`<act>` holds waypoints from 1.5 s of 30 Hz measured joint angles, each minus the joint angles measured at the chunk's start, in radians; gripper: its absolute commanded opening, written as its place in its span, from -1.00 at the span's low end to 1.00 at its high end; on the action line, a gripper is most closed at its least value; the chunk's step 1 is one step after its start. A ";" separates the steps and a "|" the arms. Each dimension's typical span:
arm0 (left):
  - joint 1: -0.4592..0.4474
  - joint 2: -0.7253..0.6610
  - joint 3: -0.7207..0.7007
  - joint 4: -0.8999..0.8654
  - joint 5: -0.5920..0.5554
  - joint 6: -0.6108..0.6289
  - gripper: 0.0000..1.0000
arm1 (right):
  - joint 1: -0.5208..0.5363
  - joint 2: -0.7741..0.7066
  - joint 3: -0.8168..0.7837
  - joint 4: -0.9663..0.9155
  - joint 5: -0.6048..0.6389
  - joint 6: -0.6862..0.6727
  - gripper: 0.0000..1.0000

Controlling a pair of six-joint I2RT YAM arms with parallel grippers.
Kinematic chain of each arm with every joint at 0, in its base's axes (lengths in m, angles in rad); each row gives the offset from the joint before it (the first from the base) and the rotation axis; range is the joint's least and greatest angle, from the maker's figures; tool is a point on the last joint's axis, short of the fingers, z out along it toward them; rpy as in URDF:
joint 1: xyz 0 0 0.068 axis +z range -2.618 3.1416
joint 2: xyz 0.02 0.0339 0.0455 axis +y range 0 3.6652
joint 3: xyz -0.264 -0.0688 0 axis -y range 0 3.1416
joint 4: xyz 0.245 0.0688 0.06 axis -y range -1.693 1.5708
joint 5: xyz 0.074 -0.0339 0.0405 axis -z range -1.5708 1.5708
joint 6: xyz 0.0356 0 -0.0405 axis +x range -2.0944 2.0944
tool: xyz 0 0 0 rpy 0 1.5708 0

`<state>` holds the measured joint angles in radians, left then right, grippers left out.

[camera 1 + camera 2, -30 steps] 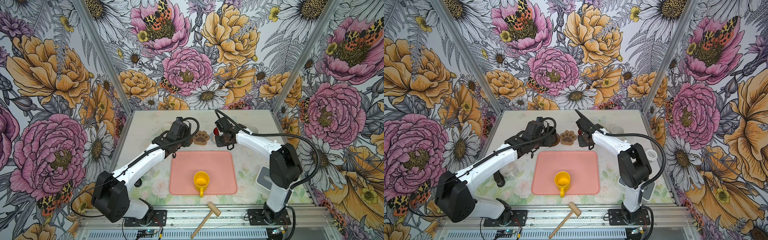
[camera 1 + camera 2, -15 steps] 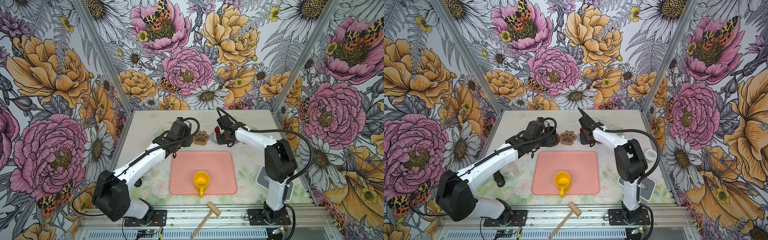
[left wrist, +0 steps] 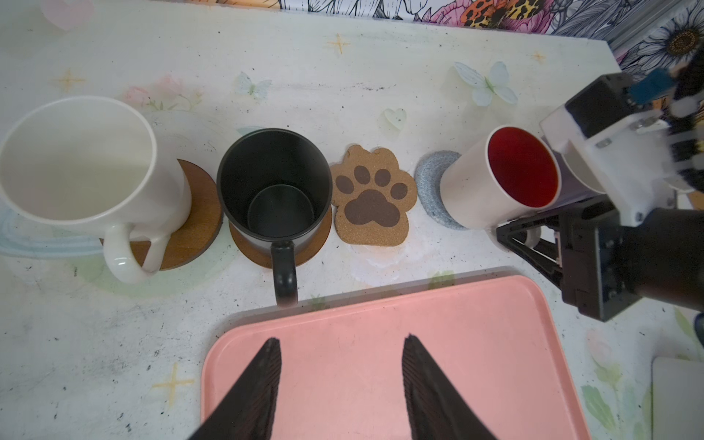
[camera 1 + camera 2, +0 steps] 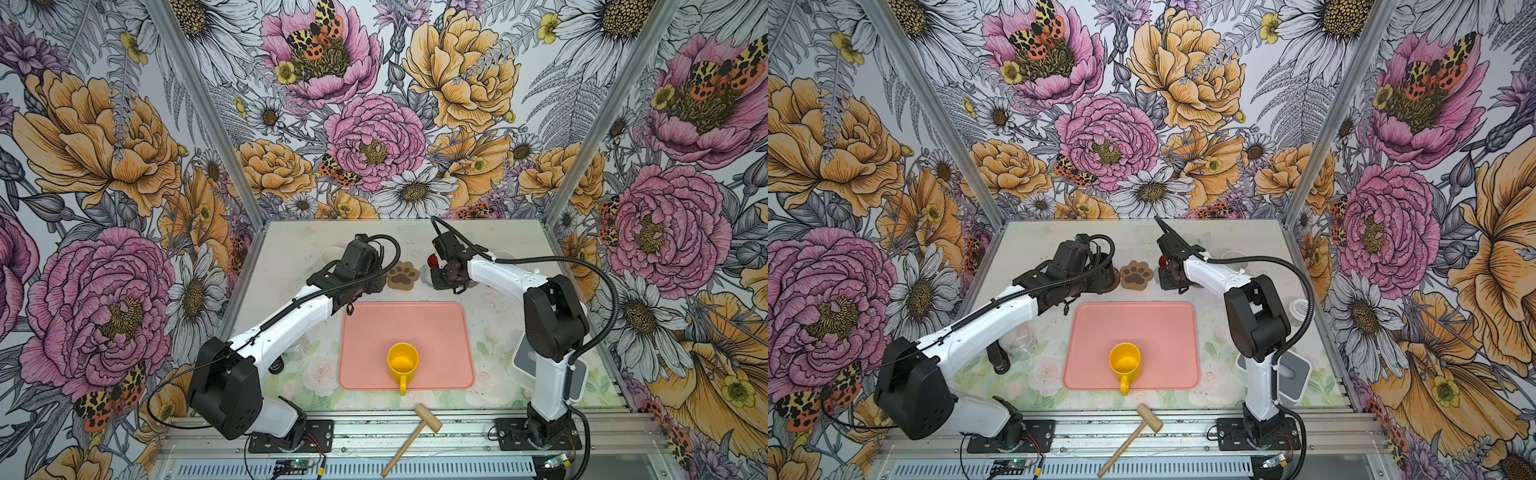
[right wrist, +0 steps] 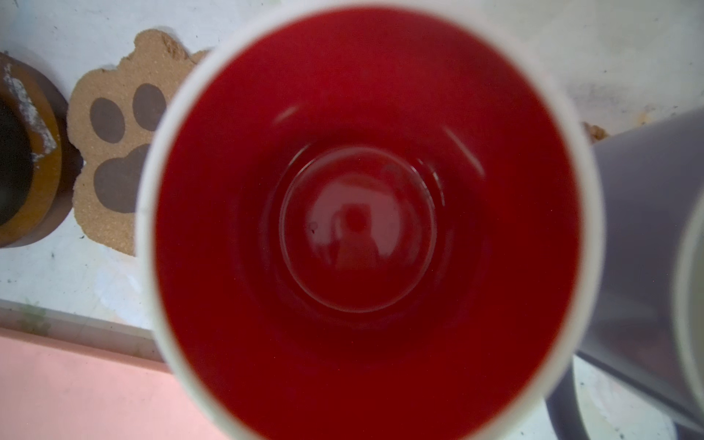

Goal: Place cups on coasters
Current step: Place the cup on the coaster.

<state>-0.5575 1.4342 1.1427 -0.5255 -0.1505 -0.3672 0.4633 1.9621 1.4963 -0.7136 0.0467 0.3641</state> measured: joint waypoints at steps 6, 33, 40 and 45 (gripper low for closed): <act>0.000 0.000 0.000 0.000 0.003 0.000 0.07 | 0.000 0.018 0.008 0.005 0.000 0.001 -1.00; 0.000 -0.001 0.000 0.000 0.003 0.000 0.08 | 0.000 0.032 0.008 0.017 0.004 0.001 -0.92; 0.000 -0.001 0.000 0.000 0.003 0.000 0.08 | 0.000 0.032 0.008 0.017 0.002 0.001 -0.67; 0.000 -0.001 0.000 0.000 0.003 0.000 0.08 | 0.000 0.032 0.008 0.024 0.000 0.000 -0.50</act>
<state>-0.5575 1.4334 1.1427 -0.5255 -0.1474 -0.3676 0.4633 1.9945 1.5043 -0.6899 0.0471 0.3645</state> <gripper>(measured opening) 0.538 0.215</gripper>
